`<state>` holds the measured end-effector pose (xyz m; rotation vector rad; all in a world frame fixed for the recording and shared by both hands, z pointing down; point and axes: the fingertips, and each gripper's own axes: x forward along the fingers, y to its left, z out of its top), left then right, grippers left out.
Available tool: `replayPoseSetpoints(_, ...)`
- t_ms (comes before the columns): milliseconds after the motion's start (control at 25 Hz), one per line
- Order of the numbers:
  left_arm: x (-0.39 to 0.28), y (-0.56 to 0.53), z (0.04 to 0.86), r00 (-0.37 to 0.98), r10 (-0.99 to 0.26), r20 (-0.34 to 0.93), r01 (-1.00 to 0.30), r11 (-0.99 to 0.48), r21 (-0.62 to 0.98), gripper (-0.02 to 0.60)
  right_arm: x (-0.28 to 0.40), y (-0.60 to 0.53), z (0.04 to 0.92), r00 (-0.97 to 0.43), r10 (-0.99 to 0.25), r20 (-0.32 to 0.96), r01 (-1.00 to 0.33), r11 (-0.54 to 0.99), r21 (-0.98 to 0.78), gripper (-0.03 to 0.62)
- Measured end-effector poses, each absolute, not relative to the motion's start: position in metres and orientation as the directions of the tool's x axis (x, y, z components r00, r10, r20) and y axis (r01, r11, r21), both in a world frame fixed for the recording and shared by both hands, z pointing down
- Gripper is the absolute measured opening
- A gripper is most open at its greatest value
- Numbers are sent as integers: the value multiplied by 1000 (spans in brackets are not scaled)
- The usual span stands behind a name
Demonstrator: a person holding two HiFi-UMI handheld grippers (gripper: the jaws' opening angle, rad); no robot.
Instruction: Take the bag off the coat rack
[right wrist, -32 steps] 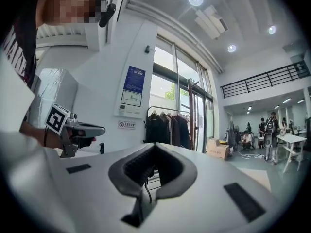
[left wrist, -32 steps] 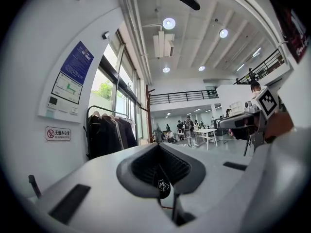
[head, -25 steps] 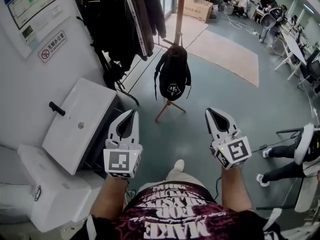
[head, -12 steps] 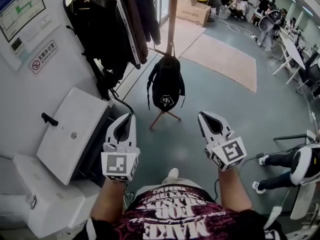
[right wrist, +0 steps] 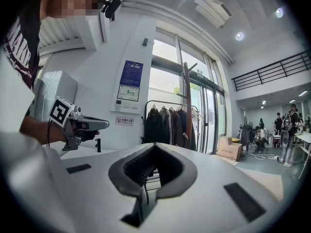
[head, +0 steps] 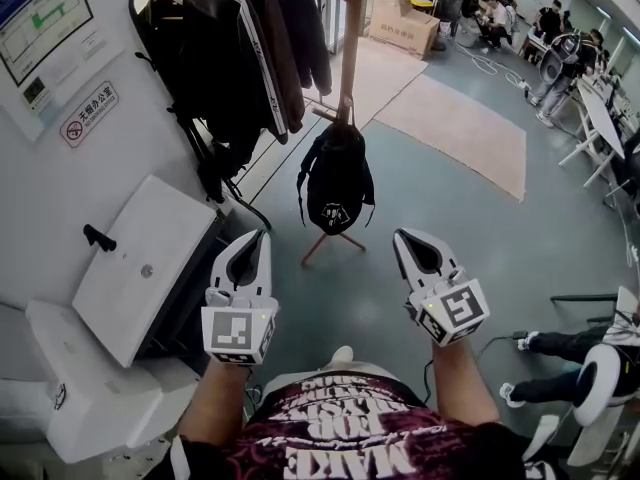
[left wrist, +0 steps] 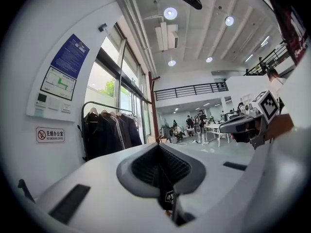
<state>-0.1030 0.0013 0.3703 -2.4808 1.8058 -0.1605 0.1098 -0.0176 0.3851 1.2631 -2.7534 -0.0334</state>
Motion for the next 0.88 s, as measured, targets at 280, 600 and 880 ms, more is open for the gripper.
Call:
replayPoseSetpoints(280,-82,-23,376,298,-952,66,-946,-304,-112,6,136,-45,388,-649,-756,83,-755,654,50,5)
replayPoseSetpoints(600,-62,-35,368,274,-961,46,-952,-278,-125,6,166,-66,395,-644,-761,78,-762,647,21,5)
replayPoseSetpoints(880,-50,-35,373,291,-954,73,-945,-298,-138,6,170,-57,406,-651,-754,94,-757,653,-5,5)
